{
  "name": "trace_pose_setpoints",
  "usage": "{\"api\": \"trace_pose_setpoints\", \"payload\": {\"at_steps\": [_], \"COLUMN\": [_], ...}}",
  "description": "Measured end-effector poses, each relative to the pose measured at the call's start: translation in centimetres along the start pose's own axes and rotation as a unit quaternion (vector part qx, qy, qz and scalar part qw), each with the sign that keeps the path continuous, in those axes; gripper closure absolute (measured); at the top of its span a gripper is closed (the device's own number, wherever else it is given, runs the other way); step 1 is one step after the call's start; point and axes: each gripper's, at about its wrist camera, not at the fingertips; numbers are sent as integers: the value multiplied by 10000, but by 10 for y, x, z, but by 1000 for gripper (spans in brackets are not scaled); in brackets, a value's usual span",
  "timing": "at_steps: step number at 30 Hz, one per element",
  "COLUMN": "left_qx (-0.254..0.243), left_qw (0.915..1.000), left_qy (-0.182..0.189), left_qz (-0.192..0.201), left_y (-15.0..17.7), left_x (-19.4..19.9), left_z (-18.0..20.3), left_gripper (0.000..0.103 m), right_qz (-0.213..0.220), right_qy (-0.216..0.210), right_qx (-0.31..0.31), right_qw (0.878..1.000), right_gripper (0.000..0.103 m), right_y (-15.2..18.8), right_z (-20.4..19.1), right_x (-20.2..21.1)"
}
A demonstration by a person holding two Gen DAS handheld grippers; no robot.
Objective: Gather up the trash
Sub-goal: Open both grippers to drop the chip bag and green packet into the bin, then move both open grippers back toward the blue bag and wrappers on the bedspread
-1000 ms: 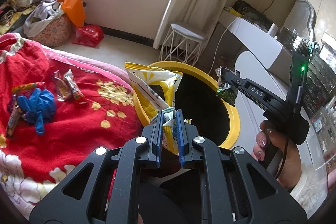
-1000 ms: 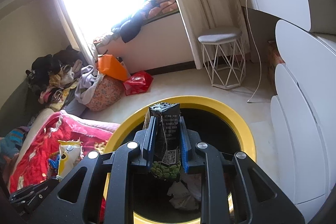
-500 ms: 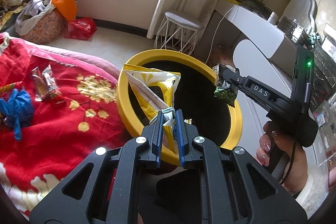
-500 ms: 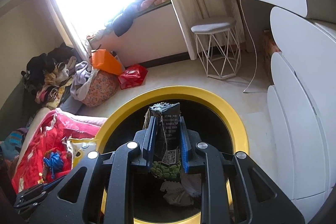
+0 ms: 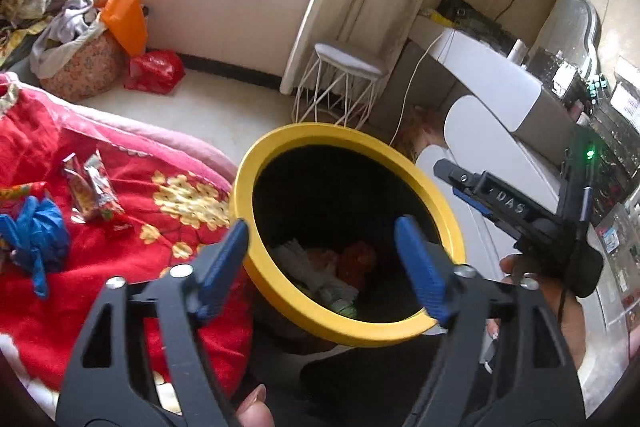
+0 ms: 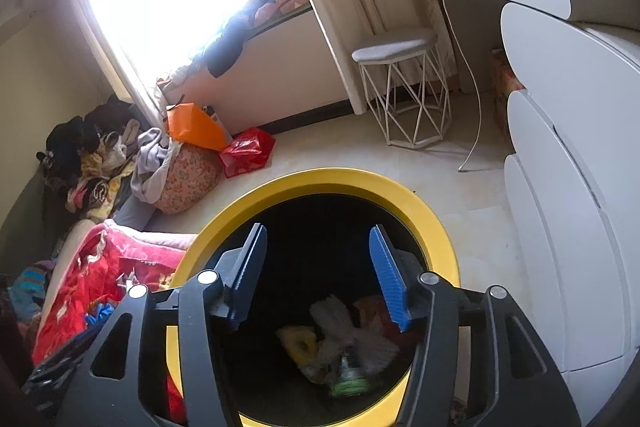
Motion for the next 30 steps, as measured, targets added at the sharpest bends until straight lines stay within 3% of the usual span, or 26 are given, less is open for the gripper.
{"api": "trace_pose_setpoints", "payload": {"at_steps": [2,7,15,30], "left_qx": [-29,-31,40,272], "left_qw": [9999,9994,9974,9918], "left_qy": [-60,-175,-429,-720], "left_qz": [109,284,576,1023], "left_y": [0,-2,-5,-11], "left_x": [8,22,47,88], "left_z": [0,-3,-18,-45], "left_gripper": [18,11,11,11], "right_qz": [26,188,355,576], "right_qy": [14,4,-108,-407], "right_qx": [47,206,449,913], "right_qw": [10000,9996,9983,9933], "right_gripper": [44,34,25,21], "right_y": [0,-1,-2,-3], "right_z": [-3,-14,-33,-76], "right_x": [1,9,20,38]}}
Point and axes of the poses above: each gripper's, at about its wrist camera, not at the fingertips, and x roughly against the way its jaws point, z to its right, y to its underside, and after that the axes turned 6 degrees about x, right-handed
